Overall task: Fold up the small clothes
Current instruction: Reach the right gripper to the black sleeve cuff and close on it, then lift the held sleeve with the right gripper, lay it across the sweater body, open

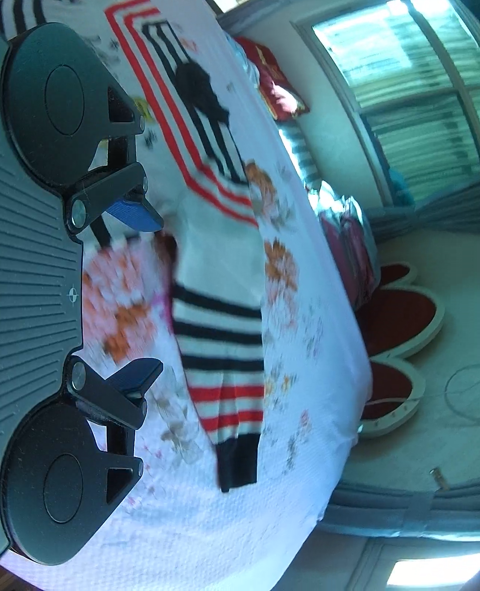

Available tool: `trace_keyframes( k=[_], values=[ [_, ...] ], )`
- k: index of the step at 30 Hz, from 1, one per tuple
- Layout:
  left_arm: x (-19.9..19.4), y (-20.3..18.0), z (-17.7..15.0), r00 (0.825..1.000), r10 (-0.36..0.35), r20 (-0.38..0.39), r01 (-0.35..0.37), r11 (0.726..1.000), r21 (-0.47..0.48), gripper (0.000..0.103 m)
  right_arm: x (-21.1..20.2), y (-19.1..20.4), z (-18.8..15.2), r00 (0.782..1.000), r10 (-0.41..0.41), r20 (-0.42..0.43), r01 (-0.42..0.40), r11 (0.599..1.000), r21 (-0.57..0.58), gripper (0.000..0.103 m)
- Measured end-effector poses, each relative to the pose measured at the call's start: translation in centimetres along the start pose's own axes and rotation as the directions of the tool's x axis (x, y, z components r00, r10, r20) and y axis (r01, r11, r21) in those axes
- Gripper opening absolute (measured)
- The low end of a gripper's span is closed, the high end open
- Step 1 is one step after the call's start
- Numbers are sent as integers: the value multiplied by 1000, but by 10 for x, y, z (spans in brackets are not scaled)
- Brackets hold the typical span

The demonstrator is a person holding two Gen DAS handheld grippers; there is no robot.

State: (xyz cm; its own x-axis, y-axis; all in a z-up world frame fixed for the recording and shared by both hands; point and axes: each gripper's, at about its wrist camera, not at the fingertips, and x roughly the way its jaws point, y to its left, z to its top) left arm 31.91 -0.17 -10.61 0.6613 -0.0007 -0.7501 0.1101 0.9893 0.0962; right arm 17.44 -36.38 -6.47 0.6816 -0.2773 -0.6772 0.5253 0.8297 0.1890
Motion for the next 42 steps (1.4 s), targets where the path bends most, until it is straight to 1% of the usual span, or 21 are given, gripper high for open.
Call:
trace_keyframes(
  k=[2,6,7,9,13,16,20,21,22,23,24,26,27,28,29,32,35,36,39,40,42],
  values=[
    [10,-12,3,1000,-2,-17,2,1000,-11,94,21,-28,10,999,-31,-22,32,999,34,76],
    [28,-33,10,998,-9,-56,7,1000,-30,91,60,-79,24,994,-73,-79,80,992,99,75],
    [31,-38,11,998,-12,-56,10,1000,-28,90,69,-90,28,992,-84,-90,93,990,105,72],
    [36,-49,13,998,-11,-55,10,1000,-18,90,84,-107,32,988,-102,-114,115,987,115,64],
    [48,-67,20,998,4,-58,-4,1000,-1,89,108,-136,38,982,-97,-161,126,976,180,64],
    [55,-75,23,997,2,-78,-2,1000,-1,83,121,-148,43,983,-90,-158,123,970,210,64],
    [61,-82,26,996,-14,-92,13,1000,-13,78,135,-160,55,990,-70,-122,101,957,271,63],
    [61,-82,27,996,-21,-92,20,1000,-18,77,138,-163,57,991,-73,-110,102,952,290,53],
    [62,-83,27,995,-30,-91,28,999,-25,76,142,-165,60,992,-79,-101,106,947,303,36],
    [62,-83,28,995,-38,-88,36,999,-29,74,144,-167,63,993,-76,-92,102,943,316,28],
    [61,-83,28,995,-48,-84,45,998,-34,73,145,-169,64,994,-65,-85,89,940,328,17],
    [61,-83,30,995,-64,-78,61,997,-42,67,147,-166,68,997,-54,-62,72,942,327,13],
    [61,-82,31,995,-71,-77,68,997,-44,64,145,-164,69,998,-50,-48,63,946,319,9],
    [61,-81,32,994,-73,-77,70,997,-46,58,144,-159,72,999,-43,-27,49,950,309,8],
    [62,-80,33,994,-73,-80,69,997,-46,56,141,-154,75,999,-33,-7,34,954,299,8],
    [62,-72,36,994,-81,-76,76,995,-72,56,127,-125,87,998,27,55,-40,971,237,8],
    [59,-61,40,995,-80,-63,74,993,-90,56,113,-72,97,986,137,96,-149,980,131,7],
    [58,-57,42,996,-74,-56,69,993,-93,55,109,-52,99,979,179,101,-189,977,101,7],
    [55,-39,44,997,-69,-43,63,991,-120,58,100,17,97,947,310,89,-311,950,-8,7],
    [55,-32,44,997,-69,-39,64,989,-131,58,99,42,93,932,357,70,-355,934,-40,7],
    [54,-17,44,998,-60,-29,55,987,-150,61,100,84,81,905,424,23,-421,903,-85,7]
  ],
)
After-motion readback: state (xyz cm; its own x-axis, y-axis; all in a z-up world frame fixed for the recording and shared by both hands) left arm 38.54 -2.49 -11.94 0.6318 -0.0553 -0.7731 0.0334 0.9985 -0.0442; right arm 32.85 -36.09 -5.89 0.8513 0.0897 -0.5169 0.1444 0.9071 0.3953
